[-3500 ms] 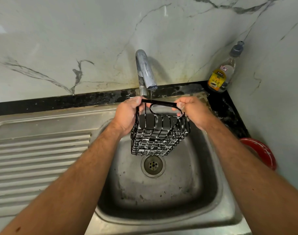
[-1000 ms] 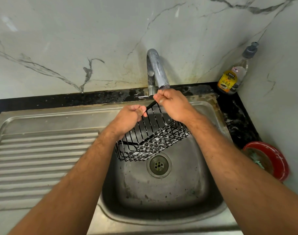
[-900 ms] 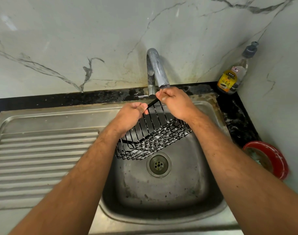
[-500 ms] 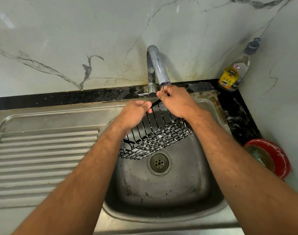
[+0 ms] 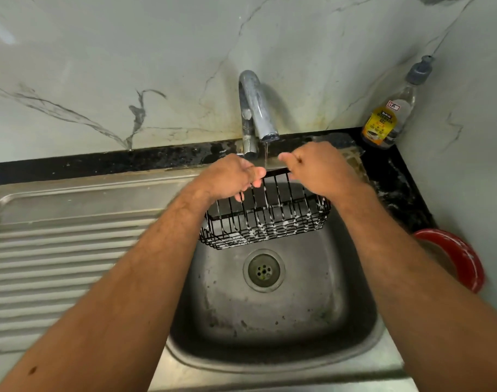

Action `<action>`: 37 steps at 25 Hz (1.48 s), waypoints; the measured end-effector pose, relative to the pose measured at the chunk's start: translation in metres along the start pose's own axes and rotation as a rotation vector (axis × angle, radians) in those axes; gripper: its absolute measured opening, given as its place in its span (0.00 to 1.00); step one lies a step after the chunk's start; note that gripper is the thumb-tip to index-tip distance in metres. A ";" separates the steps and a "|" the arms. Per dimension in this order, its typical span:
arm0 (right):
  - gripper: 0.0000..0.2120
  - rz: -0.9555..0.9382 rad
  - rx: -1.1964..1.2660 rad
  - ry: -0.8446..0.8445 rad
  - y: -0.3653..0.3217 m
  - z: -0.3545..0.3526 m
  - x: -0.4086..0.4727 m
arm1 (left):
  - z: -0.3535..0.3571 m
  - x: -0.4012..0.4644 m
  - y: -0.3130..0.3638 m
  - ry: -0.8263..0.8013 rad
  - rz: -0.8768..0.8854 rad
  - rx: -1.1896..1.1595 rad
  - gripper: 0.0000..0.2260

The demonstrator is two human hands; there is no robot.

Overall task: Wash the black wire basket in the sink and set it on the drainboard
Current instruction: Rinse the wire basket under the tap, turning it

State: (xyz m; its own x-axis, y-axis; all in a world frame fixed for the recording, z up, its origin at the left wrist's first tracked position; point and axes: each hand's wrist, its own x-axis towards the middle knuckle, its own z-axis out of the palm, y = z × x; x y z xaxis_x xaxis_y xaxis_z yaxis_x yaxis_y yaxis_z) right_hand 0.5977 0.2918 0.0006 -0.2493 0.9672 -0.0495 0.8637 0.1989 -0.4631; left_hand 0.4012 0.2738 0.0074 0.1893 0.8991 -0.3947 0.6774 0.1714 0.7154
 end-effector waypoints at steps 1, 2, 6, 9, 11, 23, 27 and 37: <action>0.22 -0.077 -0.142 0.004 -0.006 0.003 -0.001 | 0.002 0.003 0.002 -0.006 -0.008 0.000 0.15; 0.22 -0.105 -0.211 0.020 -0.010 0.006 -0.004 | 0.004 0.004 0.003 -0.004 -0.017 -0.001 0.15; 0.24 0.023 -0.198 0.041 -0.001 0.020 -0.007 | 0.012 0.006 0.008 0.056 -0.014 0.063 0.12; 0.26 0.017 -0.099 0.008 0.005 0.029 -0.004 | 0.009 0.010 0.017 0.085 -0.042 0.186 0.13; 0.24 -0.084 -0.120 0.024 0.003 0.033 -0.004 | 0.005 0.012 0.021 0.083 -0.051 0.195 0.13; 0.23 0.053 0.059 -0.032 0.005 0.024 -0.006 | -0.020 -0.002 0.003 -0.057 -0.106 0.217 0.17; 0.24 0.211 0.132 -0.007 0.012 0.016 -0.005 | -0.026 -0.008 -0.005 0.057 -0.056 0.076 0.15; 0.27 0.095 0.073 -0.085 0.017 0.022 -0.011 | -0.004 -0.006 0.006 0.200 -0.076 -0.032 0.16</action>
State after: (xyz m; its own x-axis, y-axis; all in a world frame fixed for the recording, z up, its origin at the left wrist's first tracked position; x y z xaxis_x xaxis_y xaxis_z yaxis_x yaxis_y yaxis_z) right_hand 0.6052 0.2811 -0.0261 -0.2066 0.9636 -0.1697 0.8521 0.0919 -0.5153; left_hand 0.4013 0.2710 0.0165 -0.0087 0.9447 -0.3278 0.6606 0.2516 0.7073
